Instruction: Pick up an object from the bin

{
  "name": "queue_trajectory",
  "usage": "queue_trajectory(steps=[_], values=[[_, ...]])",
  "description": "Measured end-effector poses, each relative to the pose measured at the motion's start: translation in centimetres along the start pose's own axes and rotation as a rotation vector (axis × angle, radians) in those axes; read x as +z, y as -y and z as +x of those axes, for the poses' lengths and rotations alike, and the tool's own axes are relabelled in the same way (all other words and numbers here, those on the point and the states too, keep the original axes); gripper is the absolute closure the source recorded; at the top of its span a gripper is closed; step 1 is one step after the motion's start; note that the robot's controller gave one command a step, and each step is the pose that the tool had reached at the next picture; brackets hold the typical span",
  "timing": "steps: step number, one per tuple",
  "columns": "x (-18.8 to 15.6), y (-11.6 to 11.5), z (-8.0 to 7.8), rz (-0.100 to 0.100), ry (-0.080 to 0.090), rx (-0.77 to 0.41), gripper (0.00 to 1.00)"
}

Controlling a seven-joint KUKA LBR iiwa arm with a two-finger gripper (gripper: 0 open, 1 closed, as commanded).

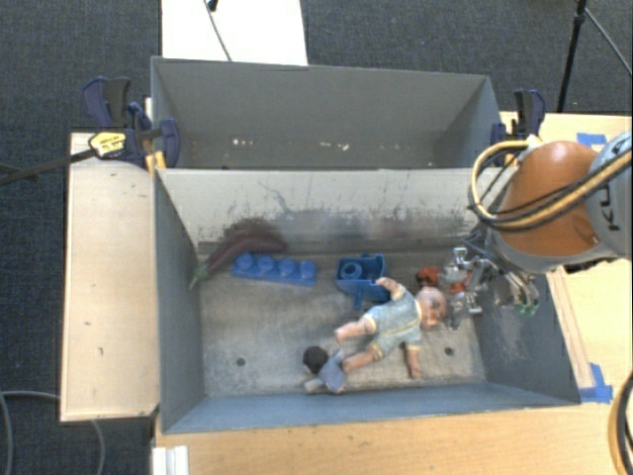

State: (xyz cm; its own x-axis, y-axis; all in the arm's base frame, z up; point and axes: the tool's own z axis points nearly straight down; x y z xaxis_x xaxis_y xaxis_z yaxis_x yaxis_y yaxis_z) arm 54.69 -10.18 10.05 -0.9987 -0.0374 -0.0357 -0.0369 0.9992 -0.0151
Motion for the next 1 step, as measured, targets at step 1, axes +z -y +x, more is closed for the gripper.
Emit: queue_trajectory(steps=[1], values=[[0.00, 0.00, 0.00, 0.000, 0.000, -0.001, 1.00]])
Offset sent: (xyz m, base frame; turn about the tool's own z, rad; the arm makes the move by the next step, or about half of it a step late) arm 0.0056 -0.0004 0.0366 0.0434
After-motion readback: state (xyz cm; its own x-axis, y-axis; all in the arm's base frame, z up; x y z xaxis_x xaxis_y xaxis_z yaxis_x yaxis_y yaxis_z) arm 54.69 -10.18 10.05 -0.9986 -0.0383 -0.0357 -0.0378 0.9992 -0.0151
